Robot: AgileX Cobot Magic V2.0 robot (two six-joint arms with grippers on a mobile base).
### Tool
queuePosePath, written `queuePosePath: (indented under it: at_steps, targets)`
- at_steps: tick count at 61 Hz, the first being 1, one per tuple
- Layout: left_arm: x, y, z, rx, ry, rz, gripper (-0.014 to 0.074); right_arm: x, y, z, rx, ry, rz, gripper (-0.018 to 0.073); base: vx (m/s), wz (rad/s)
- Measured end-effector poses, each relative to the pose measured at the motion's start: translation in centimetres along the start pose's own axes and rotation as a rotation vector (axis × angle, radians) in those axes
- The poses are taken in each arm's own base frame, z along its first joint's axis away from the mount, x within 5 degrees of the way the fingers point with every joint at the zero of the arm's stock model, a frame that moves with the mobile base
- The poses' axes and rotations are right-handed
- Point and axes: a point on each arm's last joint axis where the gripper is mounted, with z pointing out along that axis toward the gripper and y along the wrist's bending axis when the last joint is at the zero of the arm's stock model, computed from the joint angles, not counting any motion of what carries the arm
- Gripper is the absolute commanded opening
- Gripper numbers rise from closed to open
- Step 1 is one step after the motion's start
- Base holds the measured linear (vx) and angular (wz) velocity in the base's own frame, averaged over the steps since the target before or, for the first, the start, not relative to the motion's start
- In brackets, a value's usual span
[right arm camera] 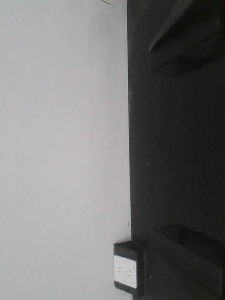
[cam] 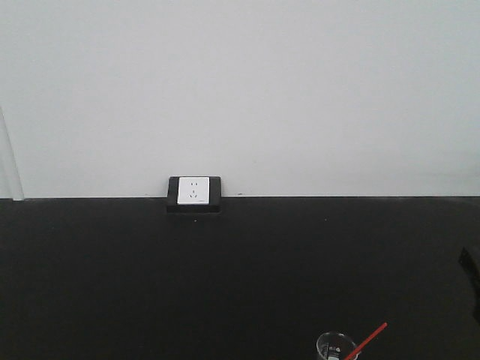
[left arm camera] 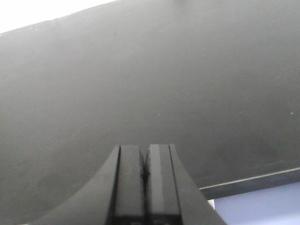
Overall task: Grab beaker from right and move to left
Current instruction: 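Close the right gripper around the beaker body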
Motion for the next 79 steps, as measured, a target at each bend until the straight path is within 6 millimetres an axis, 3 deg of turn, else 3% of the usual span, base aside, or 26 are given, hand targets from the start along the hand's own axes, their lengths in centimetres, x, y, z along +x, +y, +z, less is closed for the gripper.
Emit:
queuePosePath:
  at_steps: [11,28,42,53,79]
  targets:
    - [0.0,0.0,0.0,0.0,0.0,0.0,-0.0006,2.0,0.6,0.3,-0.076,-0.064,0.056,0.0666,0.0,0.0]
    - [0.0,0.0,0.0,0.0,0.0,0.0,-0.0006,11.2,2.6,-0.2,-0.305,0.13,0.101,0.0583,0.0,0.0]
    - [0.0,0.0,0.0,0.0,0.0,0.0,-0.0006,16.9,3.4,0.3,-0.397,0.372,0.156,0.0564,0.0,0.0]
    - [0.0,0.0,0.0,0.0,0.0,0.0,-0.0006,18.9,3.8,1.8,-0.47,0.442,0.129,0.0564,0.0,0.0]
    - [0.0,0.0,0.0,0.0,0.0,0.0,-0.0006,20.6,4.1,6.2,-0.572,0.419,0.079,0.0564,0.0,0.0]
